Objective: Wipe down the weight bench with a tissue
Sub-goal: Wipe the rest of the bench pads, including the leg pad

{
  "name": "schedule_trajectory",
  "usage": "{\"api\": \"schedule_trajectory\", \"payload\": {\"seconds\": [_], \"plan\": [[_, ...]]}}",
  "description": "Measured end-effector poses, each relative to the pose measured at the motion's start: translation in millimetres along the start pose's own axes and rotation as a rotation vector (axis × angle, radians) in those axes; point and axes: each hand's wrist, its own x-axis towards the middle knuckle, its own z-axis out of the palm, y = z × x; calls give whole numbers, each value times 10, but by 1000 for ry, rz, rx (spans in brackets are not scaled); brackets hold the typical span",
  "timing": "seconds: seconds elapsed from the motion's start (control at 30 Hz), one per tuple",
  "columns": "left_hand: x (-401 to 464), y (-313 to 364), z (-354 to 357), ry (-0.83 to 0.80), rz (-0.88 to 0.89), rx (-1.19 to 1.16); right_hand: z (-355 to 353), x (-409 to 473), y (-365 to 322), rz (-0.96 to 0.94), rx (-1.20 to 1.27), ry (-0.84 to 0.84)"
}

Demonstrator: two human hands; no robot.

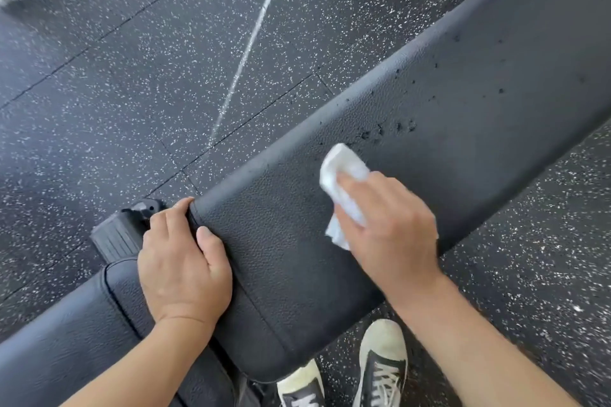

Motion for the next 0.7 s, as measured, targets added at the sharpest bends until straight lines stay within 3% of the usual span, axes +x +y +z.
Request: {"api": "schedule_trajectory", "payload": {"seconds": [0.07, 0.13, 0.3, 0.43, 0.6, 0.7], "plan": [[-10, -12, 3, 11, -13, -4, -213, -105, 512, 162, -37, 56], [-4, 0, -1, 7, -19, -11, -312, -219, 678, 197, -35, 53], [12, 4, -17, -18, -15, 1, -45, -311, -188, -48, 72, -32], [15, 9, -10, -39, -18, -19, 290, 103, -823, -187, 143, -114], [21, 39, -41, -46, -10, -20, 412, 844, -804, -93, 122, -95], [14, 28, -45, -44, -8, -6, 347, 874, -415, 26, 30, -77]]}}
